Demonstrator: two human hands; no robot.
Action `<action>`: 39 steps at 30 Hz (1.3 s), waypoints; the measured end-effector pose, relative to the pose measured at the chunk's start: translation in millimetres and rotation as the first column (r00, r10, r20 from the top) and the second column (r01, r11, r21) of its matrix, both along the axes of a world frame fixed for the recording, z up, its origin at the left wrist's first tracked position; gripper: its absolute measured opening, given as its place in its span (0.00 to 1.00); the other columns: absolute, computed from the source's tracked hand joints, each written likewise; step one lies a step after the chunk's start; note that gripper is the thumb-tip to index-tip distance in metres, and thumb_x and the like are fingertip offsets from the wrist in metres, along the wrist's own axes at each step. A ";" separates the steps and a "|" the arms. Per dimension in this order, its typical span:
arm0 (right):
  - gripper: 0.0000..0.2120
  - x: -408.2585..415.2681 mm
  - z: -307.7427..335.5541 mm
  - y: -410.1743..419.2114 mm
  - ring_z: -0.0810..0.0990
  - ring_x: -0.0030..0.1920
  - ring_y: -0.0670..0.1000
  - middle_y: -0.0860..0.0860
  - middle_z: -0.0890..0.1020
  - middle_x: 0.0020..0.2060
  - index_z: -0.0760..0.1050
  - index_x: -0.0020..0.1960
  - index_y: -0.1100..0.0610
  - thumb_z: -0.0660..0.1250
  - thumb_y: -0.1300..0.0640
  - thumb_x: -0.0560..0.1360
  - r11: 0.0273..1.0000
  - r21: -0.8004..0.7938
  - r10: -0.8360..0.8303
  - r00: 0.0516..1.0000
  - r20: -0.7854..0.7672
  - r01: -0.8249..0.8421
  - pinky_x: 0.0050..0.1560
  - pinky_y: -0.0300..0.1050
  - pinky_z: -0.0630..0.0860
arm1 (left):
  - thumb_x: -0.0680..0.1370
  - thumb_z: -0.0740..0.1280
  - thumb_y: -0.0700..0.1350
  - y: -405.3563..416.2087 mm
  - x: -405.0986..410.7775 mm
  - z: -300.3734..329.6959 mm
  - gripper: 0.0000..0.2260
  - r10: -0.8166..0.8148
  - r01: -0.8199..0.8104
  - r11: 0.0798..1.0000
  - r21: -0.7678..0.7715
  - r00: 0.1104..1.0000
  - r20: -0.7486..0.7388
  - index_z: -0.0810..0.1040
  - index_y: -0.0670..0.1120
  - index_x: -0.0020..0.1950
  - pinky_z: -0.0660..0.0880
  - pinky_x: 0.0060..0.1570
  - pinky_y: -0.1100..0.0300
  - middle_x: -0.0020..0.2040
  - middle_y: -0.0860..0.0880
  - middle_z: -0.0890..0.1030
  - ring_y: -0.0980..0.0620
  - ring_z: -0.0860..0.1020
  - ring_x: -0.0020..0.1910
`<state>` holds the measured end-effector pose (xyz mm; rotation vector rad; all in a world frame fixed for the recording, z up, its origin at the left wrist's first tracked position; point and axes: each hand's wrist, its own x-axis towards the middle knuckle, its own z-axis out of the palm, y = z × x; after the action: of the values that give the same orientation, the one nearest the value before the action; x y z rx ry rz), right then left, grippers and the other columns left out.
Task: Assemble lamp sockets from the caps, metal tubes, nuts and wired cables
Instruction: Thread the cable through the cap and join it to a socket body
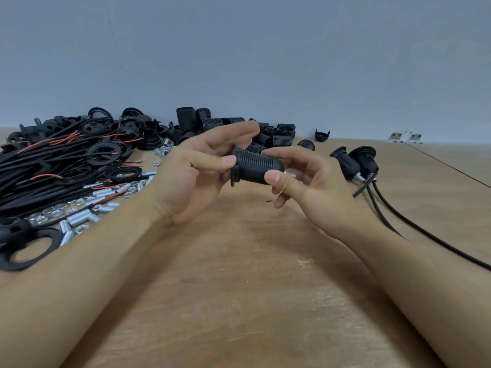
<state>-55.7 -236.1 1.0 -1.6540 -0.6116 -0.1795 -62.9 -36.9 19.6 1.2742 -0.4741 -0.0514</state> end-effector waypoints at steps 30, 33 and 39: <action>0.17 3.1 3.7 -1.4 0.82 0.46 0.48 0.52 0.81 0.52 0.78 0.56 0.47 0.73 0.65 0.73 0.986 -0.009 -0.165 0.985 0.049 0.166 0.35 0.39 0.80 | 0.77 0.66 0.43 1.3 -1.0 0.2 0.09 0.216 -0.215 0.976 -0.026 0.975 0.058 0.80 0.41 0.54 0.77 0.62 0.46 0.52 0.42 0.85 0.43 0.80 0.61; 0.17 3.9 3.6 -1.4 0.82 0.47 0.48 0.52 0.82 0.51 0.78 0.57 0.48 0.72 0.65 0.74 0.988 0.002 -0.157 0.987 0.041 0.157 0.35 0.39 0.79 | 0.81 0.63 0.45 3.5 1.5 3.6 0.12 0.357 -0.359 0.928 -0.100 0.933 -0.034 0.83 0.44 0.43 0.80 0.52 0.55 0.26 0.49 0.79 0.45 0.85 0.44; 0.16 4.8 0.1 -0.2 0.82 0.43 0.49 0.52 0.80 0.52 0.78 0.58 0.48 0.71 0.64 0.74 0.986 -0.044 -0.159 0.987 0.028 0.160 0.36 0.39 0.80 | 0.81 0.61 0.51 -6.7 -0.2 -2.6 0.16 0.348 -0.351 0.929 0.115 0.936 0.048 0.77 0.47 0.64 0.72 0.63 0.48 0.56 0.50 0.85 0.51 0.79 0.63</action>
<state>-50.9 -236.3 1.1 -1.7486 -0.5040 -0.3040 -63.1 -43.5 17.1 1.4657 -0.2628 0.2416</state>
